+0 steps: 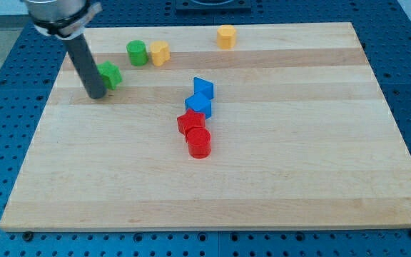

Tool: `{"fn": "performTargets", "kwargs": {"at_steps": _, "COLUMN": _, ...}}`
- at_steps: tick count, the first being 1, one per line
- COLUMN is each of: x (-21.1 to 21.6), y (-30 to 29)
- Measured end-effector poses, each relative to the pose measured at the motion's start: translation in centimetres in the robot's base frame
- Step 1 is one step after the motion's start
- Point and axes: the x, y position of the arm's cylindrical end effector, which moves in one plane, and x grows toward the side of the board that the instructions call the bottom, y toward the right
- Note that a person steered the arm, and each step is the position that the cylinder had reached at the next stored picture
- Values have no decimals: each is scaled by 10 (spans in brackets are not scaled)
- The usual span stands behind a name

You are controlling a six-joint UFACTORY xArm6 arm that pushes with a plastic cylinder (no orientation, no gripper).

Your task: Move the green star towards the top left

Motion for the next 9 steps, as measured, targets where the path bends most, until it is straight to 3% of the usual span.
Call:
{"fn": "performTargets", "kwargs": {"at_steps": 2, "x": -8, "y": 37}}
{"fn": "performTargets", "kwargs": {"at_steps": 4, "x": -17, "y": -13}}
{"fn": "performTargets", "kwargs": {"at_steps": 9, "x": -53, "y": -20}}
